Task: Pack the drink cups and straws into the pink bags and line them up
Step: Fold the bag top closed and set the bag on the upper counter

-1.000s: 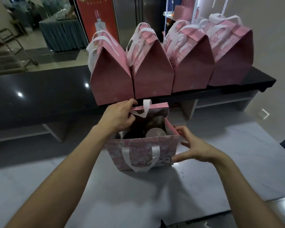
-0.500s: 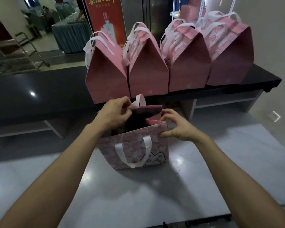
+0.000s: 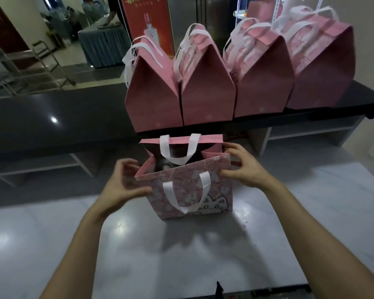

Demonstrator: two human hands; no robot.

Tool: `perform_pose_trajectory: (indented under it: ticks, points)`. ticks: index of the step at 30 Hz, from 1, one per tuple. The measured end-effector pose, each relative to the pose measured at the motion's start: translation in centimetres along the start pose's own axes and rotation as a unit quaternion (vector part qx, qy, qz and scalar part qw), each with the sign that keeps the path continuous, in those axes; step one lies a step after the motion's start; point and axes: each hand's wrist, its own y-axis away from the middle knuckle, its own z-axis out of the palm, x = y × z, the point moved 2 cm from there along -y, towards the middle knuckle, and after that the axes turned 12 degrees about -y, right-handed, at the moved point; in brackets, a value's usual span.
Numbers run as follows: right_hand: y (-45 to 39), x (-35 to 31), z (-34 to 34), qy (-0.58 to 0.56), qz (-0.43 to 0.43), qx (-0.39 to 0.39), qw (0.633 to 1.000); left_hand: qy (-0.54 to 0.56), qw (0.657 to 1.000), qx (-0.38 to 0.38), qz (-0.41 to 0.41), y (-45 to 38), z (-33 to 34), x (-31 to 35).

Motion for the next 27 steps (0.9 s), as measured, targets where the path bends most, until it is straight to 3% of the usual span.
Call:
perform_pose_trajectory:
  ticks: [3, 13, 25, 27]
  points:
    - [1.3, 0.2, 0.1, -0.016, 0.030, 0.016, 0.999, 0.037, 0.993, -0.106, -0.021, -0.3, 2.3, -0.9]
    - [4.7, 1.9, 1.6, -0.086, 0.117, 0.000, 0.989, 0.017, 0.995, -0.096, 0.011, -2.8, 3.9, -2.5]
    - [-0.2, -0.8, -1.1, -0.103, 0.072, -0.047, 0.991, 0.043, 0.990, -0.124, 0.051, -7.0, 0.9, 0.3]
    - [-1.2, -0.8, -1.6, -0.107, 0.067, -0.053, 0.991, 0.024, 0.993, -0.102, 0.062, -7.6, 0.7, 0.5]
